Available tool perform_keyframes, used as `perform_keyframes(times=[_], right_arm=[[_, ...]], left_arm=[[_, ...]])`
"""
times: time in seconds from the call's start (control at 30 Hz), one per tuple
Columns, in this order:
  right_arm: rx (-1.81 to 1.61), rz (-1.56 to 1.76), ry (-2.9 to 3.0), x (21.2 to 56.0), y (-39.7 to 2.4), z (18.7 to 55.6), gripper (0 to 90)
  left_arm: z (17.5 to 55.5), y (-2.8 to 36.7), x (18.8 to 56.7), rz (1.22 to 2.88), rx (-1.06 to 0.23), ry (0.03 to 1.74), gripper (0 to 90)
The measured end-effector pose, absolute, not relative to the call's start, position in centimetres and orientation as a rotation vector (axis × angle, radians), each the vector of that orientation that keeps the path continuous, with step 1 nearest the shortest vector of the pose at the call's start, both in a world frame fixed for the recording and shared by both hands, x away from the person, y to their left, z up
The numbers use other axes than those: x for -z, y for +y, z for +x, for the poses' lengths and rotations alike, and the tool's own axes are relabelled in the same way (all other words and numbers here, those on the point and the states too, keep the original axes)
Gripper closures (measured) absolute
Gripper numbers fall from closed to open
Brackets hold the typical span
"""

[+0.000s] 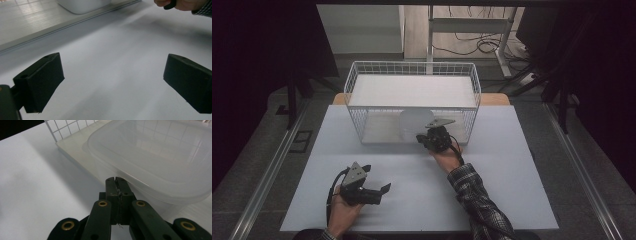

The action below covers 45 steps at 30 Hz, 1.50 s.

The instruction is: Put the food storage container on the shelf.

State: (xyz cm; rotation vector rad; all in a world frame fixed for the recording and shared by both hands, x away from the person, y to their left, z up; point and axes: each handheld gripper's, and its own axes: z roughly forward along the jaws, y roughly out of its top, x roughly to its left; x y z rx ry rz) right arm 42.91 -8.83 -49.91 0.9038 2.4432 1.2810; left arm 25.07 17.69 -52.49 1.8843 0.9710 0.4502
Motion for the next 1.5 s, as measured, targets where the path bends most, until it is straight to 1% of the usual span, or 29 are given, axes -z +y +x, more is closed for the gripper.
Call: perform_keyframes(times=[0.4,0.47,0.6,0.7,0.83,1.33,1.5], right_arm=[[-1.261,0.919,2.422,50.0,-8.2,44.1,88.5],[-1.269,0.915,2.425,50.1,-8.2,44.0,87.3],[-1.276,0.882,2.437,49.9,-8.2,43.7,77.9],[-1.299,0.886,2.444,49.8,-8.4,43.4,68.7],[-1.285,0.866,2.452,49.6,-8.5,42.9,60.4],[-1.287,0.859,2.462,48.5,-9.7,40.9,35.0],[-1.337,0.844,2.453,48.2,-10.0,40.0,27.4]], left_arm=[[25.1,17.7,52.5,1.881,-0.448,0.972,2.4],[25.1,17.8,52.5,1.880,-0.449,0.973,2.4],[25.1,17.8,52.4,1.878,-0.451,0.974,2.4],[25.1,17.8,52.4,1.877,-0.452,0.974,2.4],[25.1,17.7,52.5,1.879,-0.450,0.974,2.3],[25.1,17.7,52.5,1.880,-0.448,0.975,2.3],[25.2,17.7,52.5,1.879,-0.448,0.978,2.3]])
